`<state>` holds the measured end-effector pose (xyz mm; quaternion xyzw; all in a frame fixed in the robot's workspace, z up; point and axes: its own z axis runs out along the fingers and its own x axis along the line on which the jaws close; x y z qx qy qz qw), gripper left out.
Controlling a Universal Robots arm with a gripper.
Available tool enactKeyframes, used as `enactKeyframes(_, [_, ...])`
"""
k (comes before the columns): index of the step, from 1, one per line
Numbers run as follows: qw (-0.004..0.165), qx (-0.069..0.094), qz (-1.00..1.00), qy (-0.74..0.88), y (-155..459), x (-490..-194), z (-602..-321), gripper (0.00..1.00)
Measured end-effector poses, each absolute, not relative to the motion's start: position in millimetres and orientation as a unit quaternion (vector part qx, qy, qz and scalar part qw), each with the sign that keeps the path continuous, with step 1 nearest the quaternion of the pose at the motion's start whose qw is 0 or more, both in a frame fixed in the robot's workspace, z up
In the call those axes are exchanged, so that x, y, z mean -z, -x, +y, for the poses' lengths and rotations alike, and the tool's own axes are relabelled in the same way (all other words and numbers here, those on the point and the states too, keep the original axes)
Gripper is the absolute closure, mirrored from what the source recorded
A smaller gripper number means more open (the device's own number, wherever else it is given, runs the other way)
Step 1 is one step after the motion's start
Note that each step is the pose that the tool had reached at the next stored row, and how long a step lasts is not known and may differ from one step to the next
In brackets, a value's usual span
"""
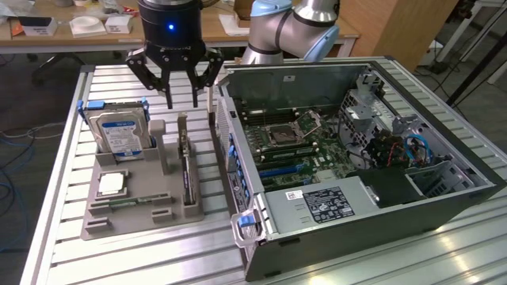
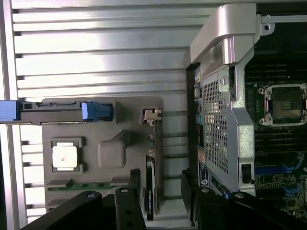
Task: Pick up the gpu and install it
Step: 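Pick up the gpu and move the gpu toward the slot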
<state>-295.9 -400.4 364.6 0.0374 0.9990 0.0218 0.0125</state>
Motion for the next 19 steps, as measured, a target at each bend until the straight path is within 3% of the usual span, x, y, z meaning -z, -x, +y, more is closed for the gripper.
enactKeyframes(19, [0.013, -0.022, 0.999, -0.037, 295.9, -343.3, -400.4, 0.53])
